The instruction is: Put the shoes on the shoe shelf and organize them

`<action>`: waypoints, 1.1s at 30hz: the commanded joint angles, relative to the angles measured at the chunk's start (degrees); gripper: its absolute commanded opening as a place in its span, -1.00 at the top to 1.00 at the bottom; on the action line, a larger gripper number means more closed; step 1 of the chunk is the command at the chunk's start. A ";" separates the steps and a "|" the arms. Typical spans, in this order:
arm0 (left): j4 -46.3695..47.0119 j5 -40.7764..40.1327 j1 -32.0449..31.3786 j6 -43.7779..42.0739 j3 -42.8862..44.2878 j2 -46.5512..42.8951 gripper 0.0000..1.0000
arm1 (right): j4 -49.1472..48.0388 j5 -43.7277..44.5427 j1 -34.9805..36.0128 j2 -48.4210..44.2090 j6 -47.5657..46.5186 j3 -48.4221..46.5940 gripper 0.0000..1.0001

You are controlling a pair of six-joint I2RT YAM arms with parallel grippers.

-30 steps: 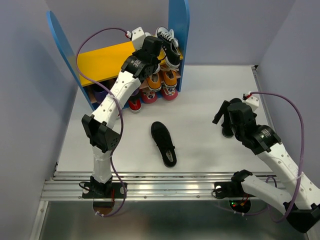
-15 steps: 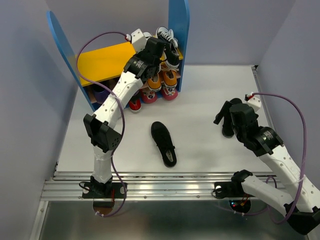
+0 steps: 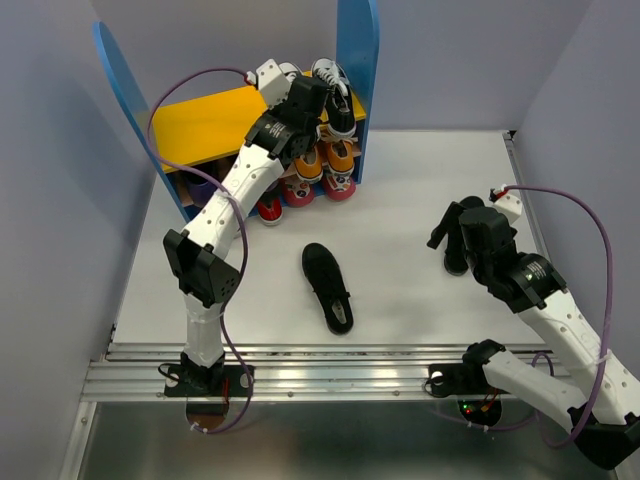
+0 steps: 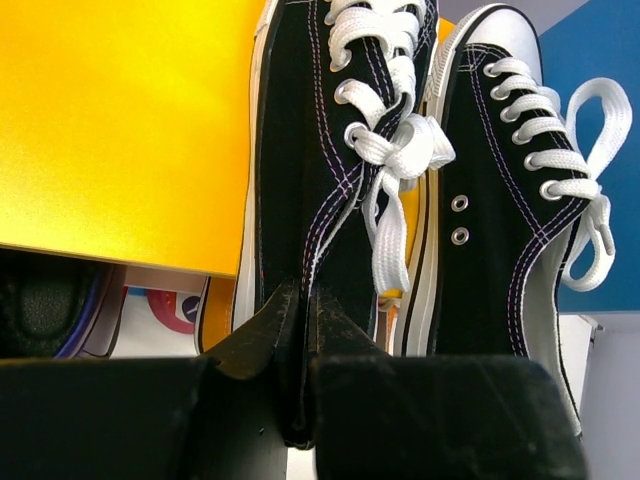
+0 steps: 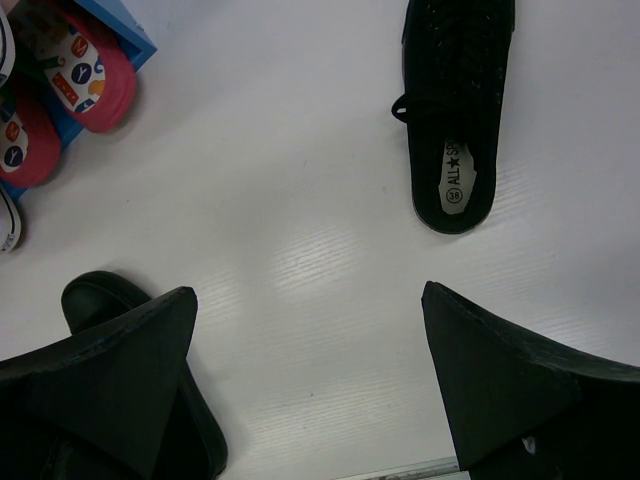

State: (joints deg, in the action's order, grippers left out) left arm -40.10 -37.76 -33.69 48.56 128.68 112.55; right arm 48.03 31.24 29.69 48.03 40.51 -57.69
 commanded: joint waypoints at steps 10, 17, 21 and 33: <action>6.79 9.28 0.29 -7.86 5.87 1.26 1.00 | 1.01 1.36 0.01 -0.92 0.27 -1.99 -1.00; 6.34 8.32 0.38 -8.39 4.12 0.04 0.61 | 1.72 1.54 0.01 -1.27 0.36 -0.85 -1.00; 6.79 8.58 0.38 -10.49 1.93 -2.25 -0.19 | 1.72 1.19 0.01 -1.10 0.62 -0.32 -1.00; 2.57 0.24 -5.41 -15.16 -2.99 -15.51 -0.39 | 0.75 -3.03 0.01 0.66 -0.17 3.46 -1.00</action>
State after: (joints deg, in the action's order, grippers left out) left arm -37.71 -31.24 -35.62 35.81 126.82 105.89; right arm 49.45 29.82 29.69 48.75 40.51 -56.53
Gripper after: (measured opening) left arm 0.691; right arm 0.998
